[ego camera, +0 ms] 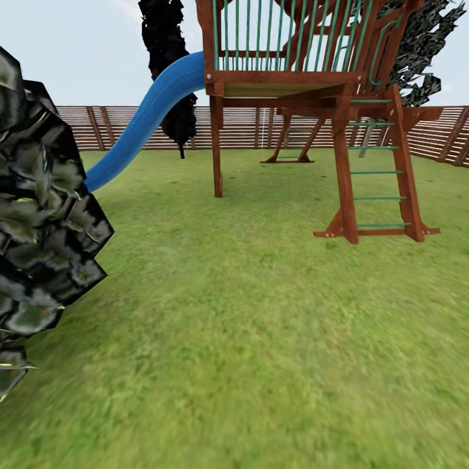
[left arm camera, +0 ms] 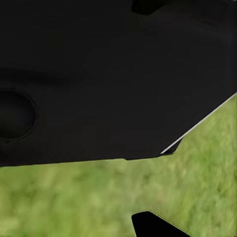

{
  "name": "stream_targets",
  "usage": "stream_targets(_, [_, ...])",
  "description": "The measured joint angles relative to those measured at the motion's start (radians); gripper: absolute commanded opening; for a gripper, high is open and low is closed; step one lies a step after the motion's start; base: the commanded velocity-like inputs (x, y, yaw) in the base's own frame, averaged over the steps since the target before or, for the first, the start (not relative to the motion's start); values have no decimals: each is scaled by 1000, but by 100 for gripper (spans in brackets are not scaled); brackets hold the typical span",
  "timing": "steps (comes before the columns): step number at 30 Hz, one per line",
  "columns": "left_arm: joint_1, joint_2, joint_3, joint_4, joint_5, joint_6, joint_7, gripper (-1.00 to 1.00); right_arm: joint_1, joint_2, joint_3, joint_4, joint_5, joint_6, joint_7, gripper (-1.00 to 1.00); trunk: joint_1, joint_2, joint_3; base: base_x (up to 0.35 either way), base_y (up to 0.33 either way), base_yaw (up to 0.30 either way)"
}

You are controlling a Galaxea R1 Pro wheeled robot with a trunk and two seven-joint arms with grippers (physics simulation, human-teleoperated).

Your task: Take the three Easter eggs out of the wicker basket on the lawn in the garden, then place them on the lawn next to a single tree (choose any tree) so that all three eggs are next to the same tree and none are left in the basket.

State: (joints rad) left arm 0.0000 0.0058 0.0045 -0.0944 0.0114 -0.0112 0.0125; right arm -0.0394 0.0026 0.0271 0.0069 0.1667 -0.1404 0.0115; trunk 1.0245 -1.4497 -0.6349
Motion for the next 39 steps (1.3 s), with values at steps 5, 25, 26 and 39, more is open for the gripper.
stream_targets(5, [0,0,0,0,0,0,0,100,1,-2,0,0,4,-1,0,100,0,0,0,322,0,-233])
stream_targets(25, [0,-1,0,0,0,0,0,100,0,-2,0,0,-1,-1,-1,100,0,0,0,322,0,-44])
stream_targets(26, [0,-1,0,0,0,0,0,100,0,-2,0,0,-1,-1,-1,100,0,0,0,322,0,0])
stream_targets(39, [0,-1,0,0,0,0,0,100,0,-1,1,1,2,0,-4,100,0,0,0,322,0,0])
